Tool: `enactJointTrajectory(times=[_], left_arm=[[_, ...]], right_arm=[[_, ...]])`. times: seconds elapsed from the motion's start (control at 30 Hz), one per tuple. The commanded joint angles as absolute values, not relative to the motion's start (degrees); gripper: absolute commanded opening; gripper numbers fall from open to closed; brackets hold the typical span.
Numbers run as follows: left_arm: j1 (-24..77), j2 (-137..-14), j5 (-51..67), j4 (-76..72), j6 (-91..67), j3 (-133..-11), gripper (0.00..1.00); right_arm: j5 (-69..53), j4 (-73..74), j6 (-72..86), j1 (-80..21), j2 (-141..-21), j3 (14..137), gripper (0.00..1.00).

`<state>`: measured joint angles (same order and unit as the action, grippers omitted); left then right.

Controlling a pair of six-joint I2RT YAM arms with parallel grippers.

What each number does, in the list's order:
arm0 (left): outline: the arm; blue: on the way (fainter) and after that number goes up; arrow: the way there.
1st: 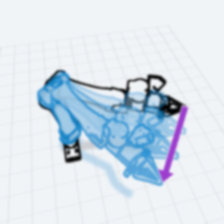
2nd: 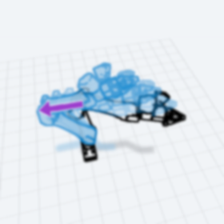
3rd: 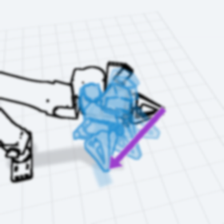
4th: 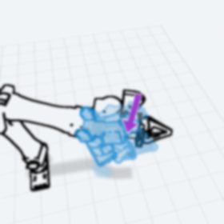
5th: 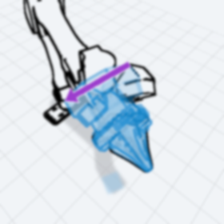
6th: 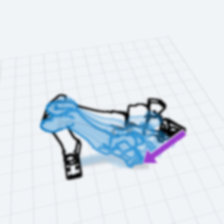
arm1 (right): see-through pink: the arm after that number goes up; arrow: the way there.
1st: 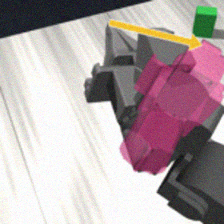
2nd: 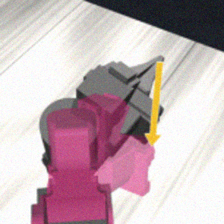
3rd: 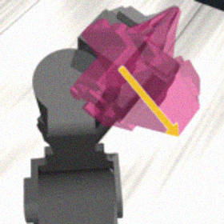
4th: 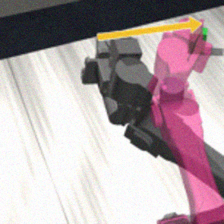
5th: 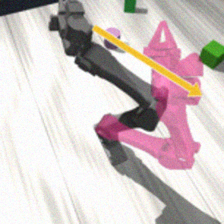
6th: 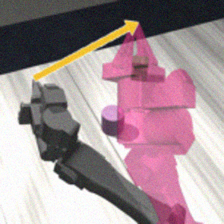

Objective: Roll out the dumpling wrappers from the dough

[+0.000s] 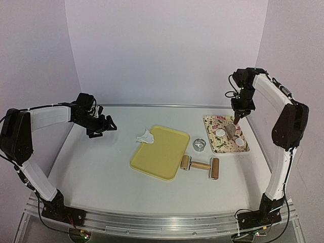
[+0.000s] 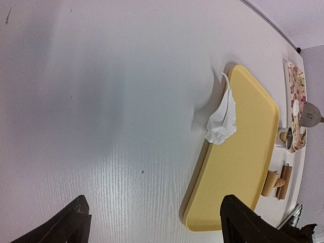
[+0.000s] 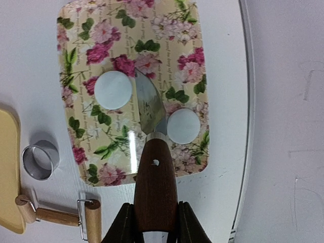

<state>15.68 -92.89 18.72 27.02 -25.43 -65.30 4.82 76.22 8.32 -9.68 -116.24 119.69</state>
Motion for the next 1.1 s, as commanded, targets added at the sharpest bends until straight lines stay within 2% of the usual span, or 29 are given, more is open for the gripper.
enactJointTrajectory(times=[0.0, 0.1, 0.23, 0.33, 0.5, 0.67, 0.83, 1.07], left_arm=[[15.39, -89.16, 15.52, 26.24, -25.34, -64.78, 0.89], [15.31, -88.55, 13.85, 26.07, -25.76, -64.71, 0.89], [15.32, -87.27, 11.52, 24.71, -27.12, -64.17, 0.9], [15.29, -85.94, 10.65, 23.37, -27.95, -63.33, 0.9], [15.23, -83.73, 9.67, 23.22, -27.84, -62.19, 0.9], [15.21, -82.17, 10.05, 23.84, -27.03, -60.07, 0.9], [15.26, -81.66, 11.07, 24.07, -27.54, -58.67, 0.9], [15.23, -81.28, 10.9, 24.56, -27.31, -58.97, 0.91]], right_arm=[[16.42, 75.39, 11.01, -9.79, -109.69, 119.04, 0.0], [14.63, 73.96, 9.13, -9.81, -104.48, 117.7, 0.0], [2.01, 73.03, 8.07, -9.83, -97.64, 113.52, 0.0], [-9.56, 69.67, 12.31, -9.38, -91.81, 105.23, 0.0], [-36.78, 52.96, 19.78, -9.05, -80.84, 84.71, 0.0], [-51.39, 50.55, 18.96, -9.14, -74.2, 70.88, 0.0], [-53.37, 54.07, 16.4, -11.92, -71.29, 61.55, 0.0], [-50.77, 54.31, 14.63, -15.65, -73.5, 55.66, 0.0]])
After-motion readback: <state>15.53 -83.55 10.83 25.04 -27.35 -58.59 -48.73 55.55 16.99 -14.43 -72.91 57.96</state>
